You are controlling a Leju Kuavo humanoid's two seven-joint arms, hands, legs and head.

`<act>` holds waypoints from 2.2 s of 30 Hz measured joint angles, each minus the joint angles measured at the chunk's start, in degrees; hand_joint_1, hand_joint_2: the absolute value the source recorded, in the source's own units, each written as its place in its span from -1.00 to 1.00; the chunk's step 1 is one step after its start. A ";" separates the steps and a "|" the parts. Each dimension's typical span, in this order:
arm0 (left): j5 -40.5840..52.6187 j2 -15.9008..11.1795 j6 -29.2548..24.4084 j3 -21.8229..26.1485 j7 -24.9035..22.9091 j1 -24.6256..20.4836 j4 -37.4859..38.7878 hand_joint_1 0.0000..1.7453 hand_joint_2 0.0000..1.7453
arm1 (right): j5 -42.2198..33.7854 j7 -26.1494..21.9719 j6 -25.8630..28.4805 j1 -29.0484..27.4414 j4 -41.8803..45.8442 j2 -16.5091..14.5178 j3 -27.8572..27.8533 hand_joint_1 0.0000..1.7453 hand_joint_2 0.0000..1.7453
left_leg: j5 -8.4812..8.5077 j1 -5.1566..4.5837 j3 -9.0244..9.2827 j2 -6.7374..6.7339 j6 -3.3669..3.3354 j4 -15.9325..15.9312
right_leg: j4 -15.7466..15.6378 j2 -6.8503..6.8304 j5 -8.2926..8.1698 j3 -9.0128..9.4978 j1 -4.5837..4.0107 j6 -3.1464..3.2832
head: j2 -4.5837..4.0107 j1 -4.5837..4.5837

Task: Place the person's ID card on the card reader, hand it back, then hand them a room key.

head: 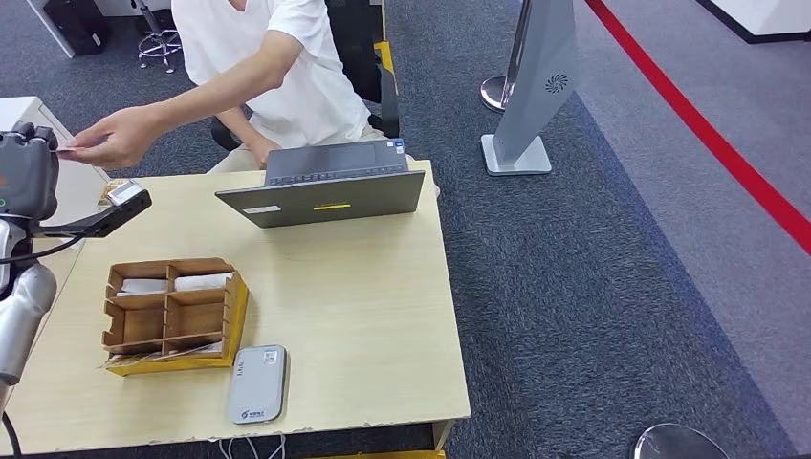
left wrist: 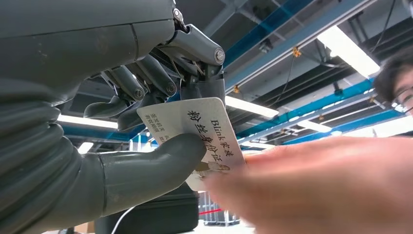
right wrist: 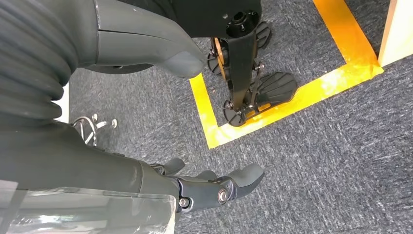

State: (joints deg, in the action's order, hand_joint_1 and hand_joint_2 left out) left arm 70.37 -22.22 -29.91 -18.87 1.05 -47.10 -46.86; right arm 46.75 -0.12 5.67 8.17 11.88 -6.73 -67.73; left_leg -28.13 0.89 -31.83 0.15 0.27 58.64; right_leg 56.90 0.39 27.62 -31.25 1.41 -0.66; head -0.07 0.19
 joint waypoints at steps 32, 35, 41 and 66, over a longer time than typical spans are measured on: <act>-8.38 -2.01 -5.14 3.21 3.86 2.91 4.12 -1.00 1.00 | -0.29 -0.62 0.42 -0.23 -0.21 -0.15 0.23 -1.00 1.00 | -0.01 -0.05 -0.12 -0.28 -0.01 -0.01 | 0.00 0.32 -0.07 -0.19 0.04 -0.03 | 0.00 -0.01; -10.22 -2.02 -5.57 4.24 4.07 9.67 -3.59 -1.00 1.00 | -1.19 -1.14 0.43 -0.75 -0.21 -0.16 0.13 -1.00 1.00 | -0.05 -0.10 -0.10 -0.33 -0.01 -0.02 | 0.00 0.36 -0.04 -0.20 0.09 -0.05 | 0.00 0.00; -8.18 -0.47 -6.16 6.96 4.16 30.83 -25.49 -1.00 1.00 | -3.08 -1.74 0.62 -1.99 -0.21 -0.17 -0.89 -1.00 1.00 | -0.22 -0.11 -0.11 -0.47 -0.07 -0.03 | -0.06 0.51 0.06 -0.26 0.10 -0.07 | 0.00 -0.01; -5.85 6.77 -5.22 8.19 1.44 60.46 -50.61 -1.00 1.00 | -5.85 -2.53 1.70 -2.31 -0.19 -0.20 -3.94 -1.00 1.00 | -0.22 -0.10 -0.07 -0.28 -0.09 -0.03 | -0.10 0.24 0.11 -0.12 0.09 -0.15 | 0.00 -0.03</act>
State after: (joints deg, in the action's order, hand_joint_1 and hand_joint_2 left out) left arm 64.52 -15.45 -35.13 -10.69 2.50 13.36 -97.47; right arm 40.90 -2.65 7.37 5.86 11.69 -6.93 -71.67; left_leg -28.35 0.79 -31.90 -0.14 0.18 58.62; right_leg 56.80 0.63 27.73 -31.37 1.50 -0.81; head -0.07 0.16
